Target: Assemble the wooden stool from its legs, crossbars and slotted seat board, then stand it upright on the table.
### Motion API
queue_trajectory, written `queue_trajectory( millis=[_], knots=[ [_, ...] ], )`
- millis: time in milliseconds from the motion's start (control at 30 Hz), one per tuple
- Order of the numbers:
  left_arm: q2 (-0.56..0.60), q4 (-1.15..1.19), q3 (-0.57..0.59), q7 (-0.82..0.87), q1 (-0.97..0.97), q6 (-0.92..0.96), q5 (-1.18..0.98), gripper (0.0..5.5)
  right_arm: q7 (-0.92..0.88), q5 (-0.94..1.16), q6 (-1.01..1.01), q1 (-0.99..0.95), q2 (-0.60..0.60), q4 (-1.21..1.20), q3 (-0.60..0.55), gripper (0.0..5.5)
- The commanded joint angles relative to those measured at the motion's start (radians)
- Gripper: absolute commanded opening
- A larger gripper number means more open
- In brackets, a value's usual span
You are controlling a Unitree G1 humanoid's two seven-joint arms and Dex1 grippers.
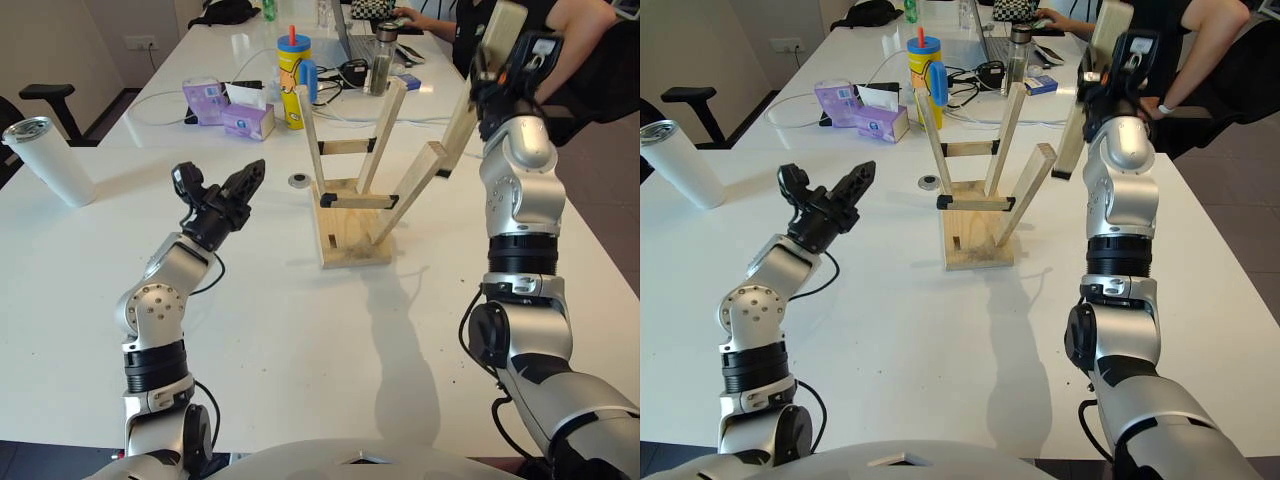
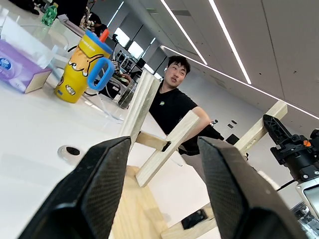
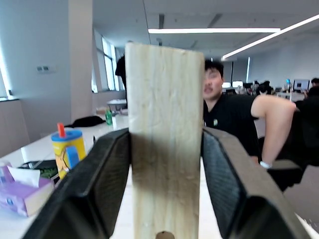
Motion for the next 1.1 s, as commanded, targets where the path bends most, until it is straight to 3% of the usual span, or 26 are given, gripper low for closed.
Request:
queue_trajectory(
  millis=[33,300,567,1100],
  knots=[
    [0.010,-0.049,0.000,0.025,-0.046,0.021,-0.037,2.50,0.052,0.003,-0.051,-0.063,-0.011,-0.061,0.031,2.11],
    [-0.009,-0.151,0.011,0.087,-0.141,0.028,-0.197,2.50,0.220,0.031,-0.096,-0.054,0.077,-0.241,0.187,2.11],
    [0.012,-0.222,-0.019,0.115,-0.205,0.013,-0.298,2.50,0.324,-0.007,-0.115,-0.008,0.091,-0.288,0.282,2.11],
    [0.043,-0.227,-0.055,0.139,-0.221,-0.029,-0.307,2.50,0.411,-0.009,-0.123,0.042,0.095,-0.355,0.330,2.11]
  ],
)
